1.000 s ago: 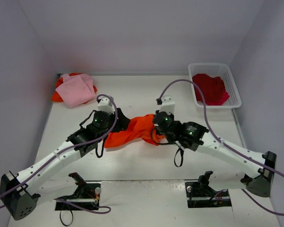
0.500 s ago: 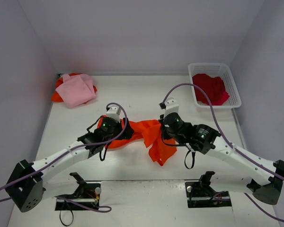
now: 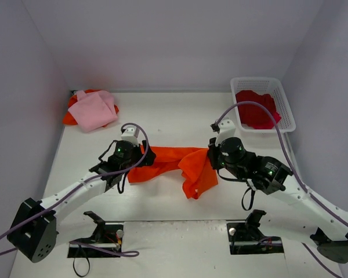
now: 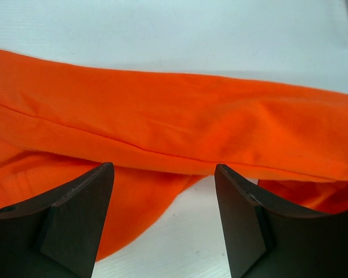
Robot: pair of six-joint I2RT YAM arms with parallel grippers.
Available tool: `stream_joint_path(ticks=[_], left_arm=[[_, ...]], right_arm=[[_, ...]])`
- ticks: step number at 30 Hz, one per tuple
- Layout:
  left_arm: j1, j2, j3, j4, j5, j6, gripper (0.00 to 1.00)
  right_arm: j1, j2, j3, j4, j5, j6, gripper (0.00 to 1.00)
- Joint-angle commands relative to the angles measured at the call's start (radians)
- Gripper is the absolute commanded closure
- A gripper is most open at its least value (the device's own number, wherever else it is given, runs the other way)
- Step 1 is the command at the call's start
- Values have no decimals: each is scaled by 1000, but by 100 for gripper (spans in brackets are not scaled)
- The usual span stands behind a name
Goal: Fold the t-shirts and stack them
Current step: Flatten out the tshirt
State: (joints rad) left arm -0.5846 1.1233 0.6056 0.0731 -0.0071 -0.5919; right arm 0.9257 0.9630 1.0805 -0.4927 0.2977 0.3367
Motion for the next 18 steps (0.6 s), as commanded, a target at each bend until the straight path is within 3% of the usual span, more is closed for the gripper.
stream_joint_path(ticks=[1,11,18], left_arm=[[51,-40,0,77,39,15,35],[129,-5,26,100,71,14,35],[143,-31,14,178,74,164,35]], right_arm=[[-28,-52,9,23,1,-18,100],[-106,-113,-1,25,54,1,100],[-131,-104,30,25,40,1,100]])
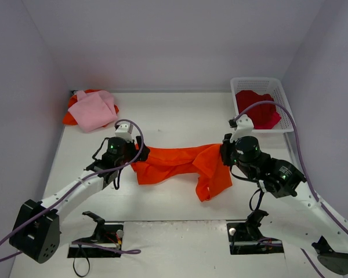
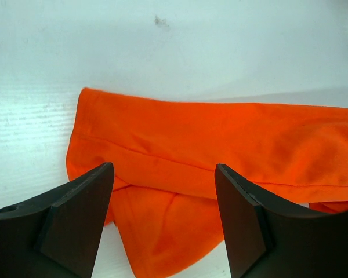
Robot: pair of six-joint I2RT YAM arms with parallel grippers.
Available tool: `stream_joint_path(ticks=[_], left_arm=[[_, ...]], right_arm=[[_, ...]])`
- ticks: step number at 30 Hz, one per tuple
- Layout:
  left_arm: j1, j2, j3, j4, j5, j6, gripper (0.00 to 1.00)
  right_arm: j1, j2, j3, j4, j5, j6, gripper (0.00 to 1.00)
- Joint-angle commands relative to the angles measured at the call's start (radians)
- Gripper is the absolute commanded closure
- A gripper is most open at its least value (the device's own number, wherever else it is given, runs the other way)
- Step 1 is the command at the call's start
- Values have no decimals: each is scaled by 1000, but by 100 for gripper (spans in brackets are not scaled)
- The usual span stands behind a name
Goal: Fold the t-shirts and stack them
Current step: Flatten out the tshirt
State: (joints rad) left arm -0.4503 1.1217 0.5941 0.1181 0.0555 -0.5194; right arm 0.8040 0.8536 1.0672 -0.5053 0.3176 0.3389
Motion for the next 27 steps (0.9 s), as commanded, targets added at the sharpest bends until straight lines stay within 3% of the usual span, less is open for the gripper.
stream_joint_path(ticks=[1,5,11,27], left_arm=[[13,-33,20,173,29,97,35],[16,-16,7,207,76,137,35],[15,44,49,132,142,200,35],[16,99,7,132,188,187,35]], right_arm=[[-9,9,42,37,17,-1,100],[-9,18,37,37,2,8,100],[-11,27,39,36,-11,14,100],[-12,58,63,39,-34,15,100]])
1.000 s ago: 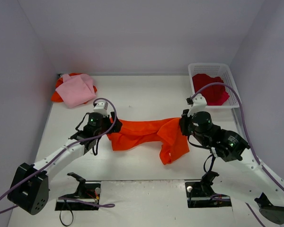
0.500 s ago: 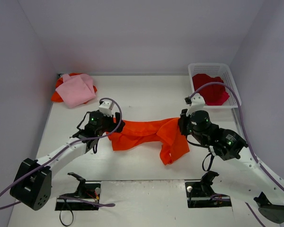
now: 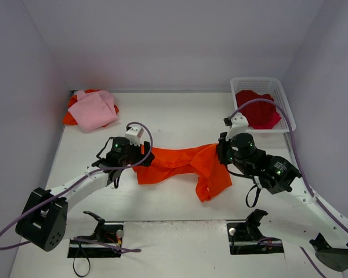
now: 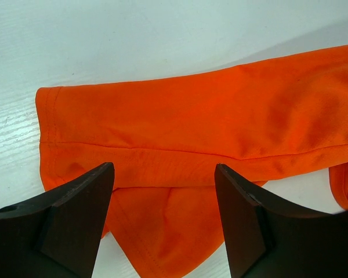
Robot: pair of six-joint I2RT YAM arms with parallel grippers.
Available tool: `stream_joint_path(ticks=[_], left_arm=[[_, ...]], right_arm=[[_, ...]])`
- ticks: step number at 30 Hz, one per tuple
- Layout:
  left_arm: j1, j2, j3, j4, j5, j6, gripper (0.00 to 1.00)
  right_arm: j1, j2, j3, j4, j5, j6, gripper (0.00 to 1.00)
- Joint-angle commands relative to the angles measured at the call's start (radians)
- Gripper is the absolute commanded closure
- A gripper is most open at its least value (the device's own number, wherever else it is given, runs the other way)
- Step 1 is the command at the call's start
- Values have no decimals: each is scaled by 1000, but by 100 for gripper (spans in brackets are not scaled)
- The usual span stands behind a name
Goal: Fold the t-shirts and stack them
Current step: Flatten out the tshirt
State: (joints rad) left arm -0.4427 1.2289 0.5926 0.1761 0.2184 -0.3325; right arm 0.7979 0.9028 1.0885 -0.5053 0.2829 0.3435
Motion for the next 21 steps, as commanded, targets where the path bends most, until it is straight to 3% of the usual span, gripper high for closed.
stream_joint_path(ticks=[1,21], left_arm=[[9,-8,3,76,26,-3,35],[9,93,45,34,-80,10,35]], right_arm=[[-6,8,42,39,2,11,100],[-5,-25,5,40,-10,20,100]])
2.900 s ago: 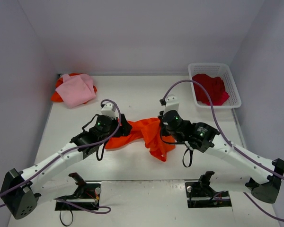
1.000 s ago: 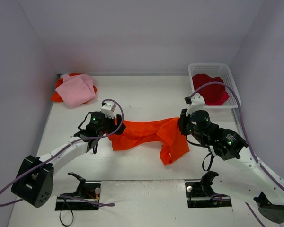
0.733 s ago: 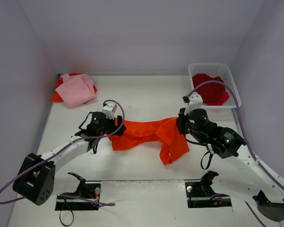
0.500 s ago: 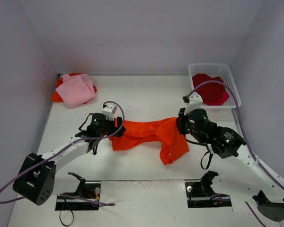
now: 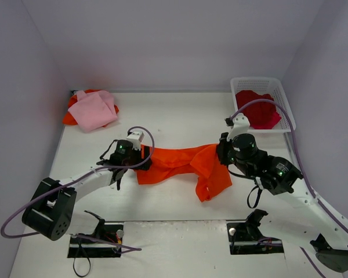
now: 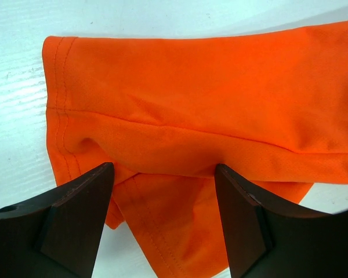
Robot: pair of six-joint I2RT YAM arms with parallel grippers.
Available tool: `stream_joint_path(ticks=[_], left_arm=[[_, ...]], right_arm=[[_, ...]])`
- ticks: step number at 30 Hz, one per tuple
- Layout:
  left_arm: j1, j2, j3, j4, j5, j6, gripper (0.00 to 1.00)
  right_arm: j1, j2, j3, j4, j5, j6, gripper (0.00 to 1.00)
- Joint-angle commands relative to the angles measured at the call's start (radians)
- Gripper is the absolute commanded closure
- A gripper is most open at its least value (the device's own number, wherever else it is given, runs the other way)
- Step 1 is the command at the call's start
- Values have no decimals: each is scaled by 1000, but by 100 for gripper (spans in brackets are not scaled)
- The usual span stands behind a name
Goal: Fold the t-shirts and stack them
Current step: Flatten out the tshirt
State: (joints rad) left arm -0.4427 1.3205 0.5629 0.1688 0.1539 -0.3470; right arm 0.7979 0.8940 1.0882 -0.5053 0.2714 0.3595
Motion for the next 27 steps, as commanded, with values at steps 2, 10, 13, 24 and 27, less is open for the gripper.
stream_joint_path(ticks=[2,10,13,24,27], left_arm=[[9,17,95,37,-17,36,35],[9,65,132,69,-8,45,35],[9,97,138,69,-10,54,36],[9,149,138,104,-25,49,79],[9,143,135,103,-37,43,94]], right_arm=[[-6,-18,1,40,2,4,100],[-6,-20,-20,42,-1,6,100],[-6,-26,-27,42,3,7,100],[-5,-38,-34,42,-3,10,100],[-6,-41,-42,42,-5,12,100]])
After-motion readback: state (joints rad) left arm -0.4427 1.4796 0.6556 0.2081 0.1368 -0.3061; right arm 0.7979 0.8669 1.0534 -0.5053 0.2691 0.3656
